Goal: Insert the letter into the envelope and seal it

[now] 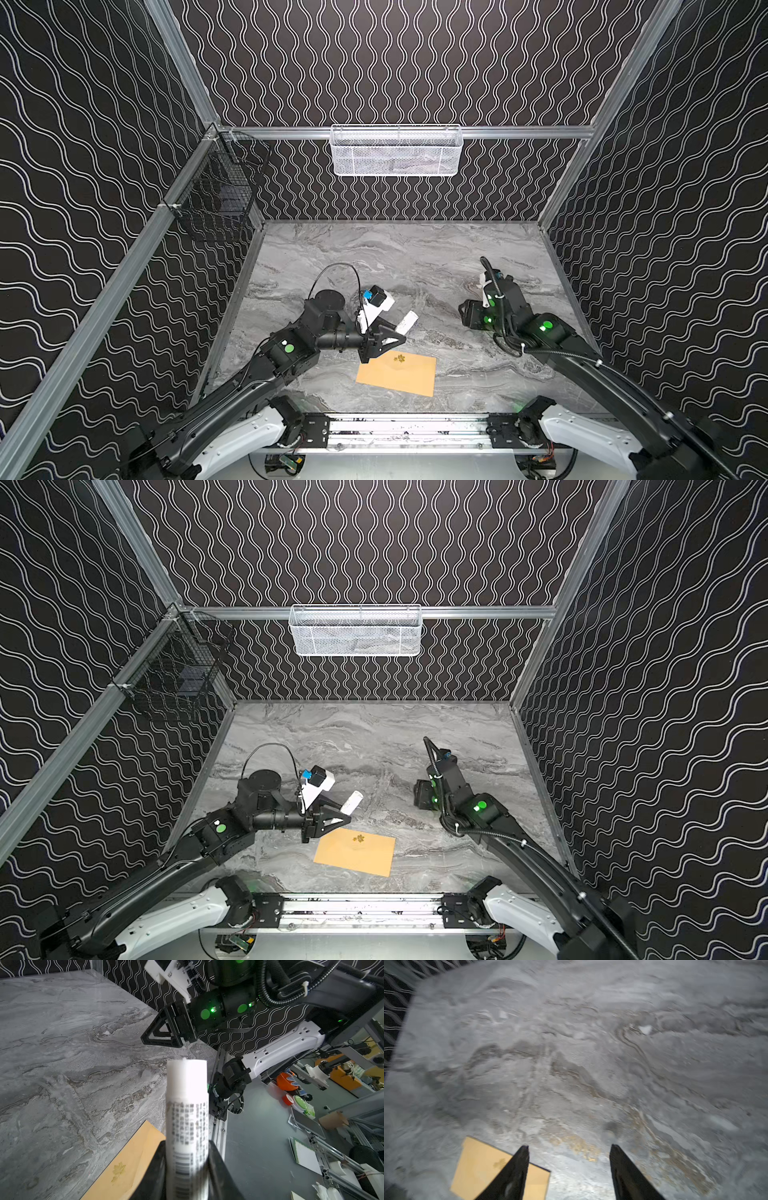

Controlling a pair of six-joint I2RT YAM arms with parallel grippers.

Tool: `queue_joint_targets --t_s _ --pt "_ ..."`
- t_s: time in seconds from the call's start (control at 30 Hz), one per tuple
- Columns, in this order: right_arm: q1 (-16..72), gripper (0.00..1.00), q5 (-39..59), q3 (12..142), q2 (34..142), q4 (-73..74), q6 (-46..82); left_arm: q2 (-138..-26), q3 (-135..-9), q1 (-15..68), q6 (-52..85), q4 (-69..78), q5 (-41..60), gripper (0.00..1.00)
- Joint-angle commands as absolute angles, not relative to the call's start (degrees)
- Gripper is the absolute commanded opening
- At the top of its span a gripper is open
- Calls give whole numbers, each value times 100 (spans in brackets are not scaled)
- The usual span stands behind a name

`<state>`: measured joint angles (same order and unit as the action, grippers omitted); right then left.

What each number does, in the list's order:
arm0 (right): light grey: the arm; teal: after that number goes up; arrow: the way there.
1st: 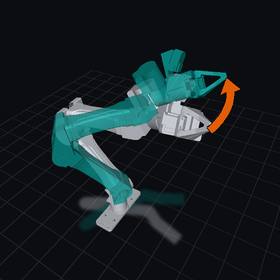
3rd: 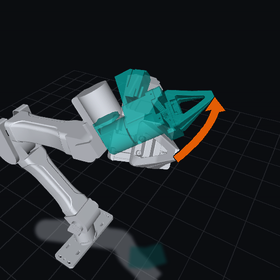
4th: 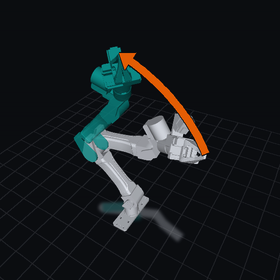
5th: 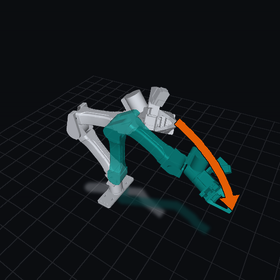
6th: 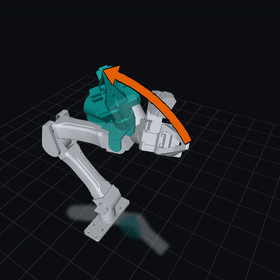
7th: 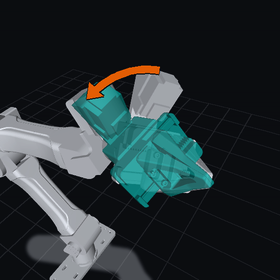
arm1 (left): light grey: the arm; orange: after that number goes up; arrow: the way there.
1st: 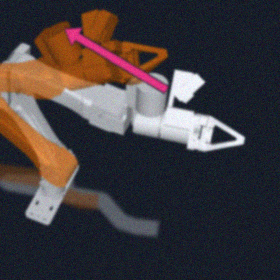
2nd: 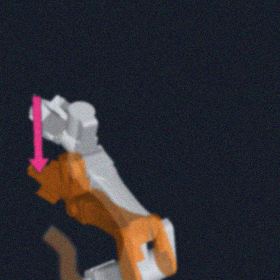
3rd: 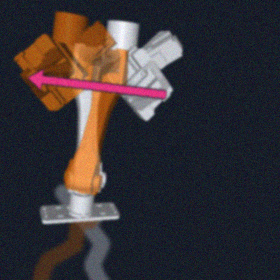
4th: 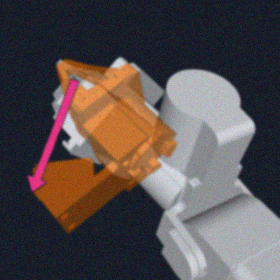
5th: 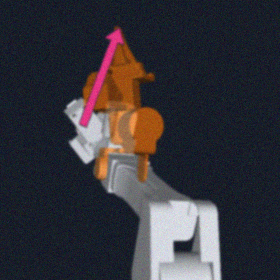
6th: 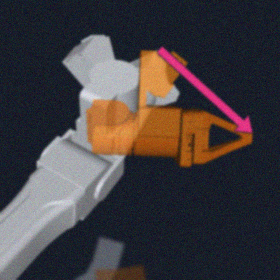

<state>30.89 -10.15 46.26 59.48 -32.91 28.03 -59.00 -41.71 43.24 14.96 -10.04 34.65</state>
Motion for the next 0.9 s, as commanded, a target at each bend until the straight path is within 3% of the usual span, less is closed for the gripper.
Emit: queue_joint_targets --t_s 0.0,0.23,0.87 --pt "2822 62 -770 4478 6318 -3543 2820 -5949 -4021 4325 1839 -573 3236 6" --pt "2731 58 -413 4436 7399 -3659 2647 -5935 -3756 4334 2126 -194 3238 7" --pt "2701 45 -777 4561 8475 -3095 2364 -5943 -3485 4333 2186 52 3251 9"
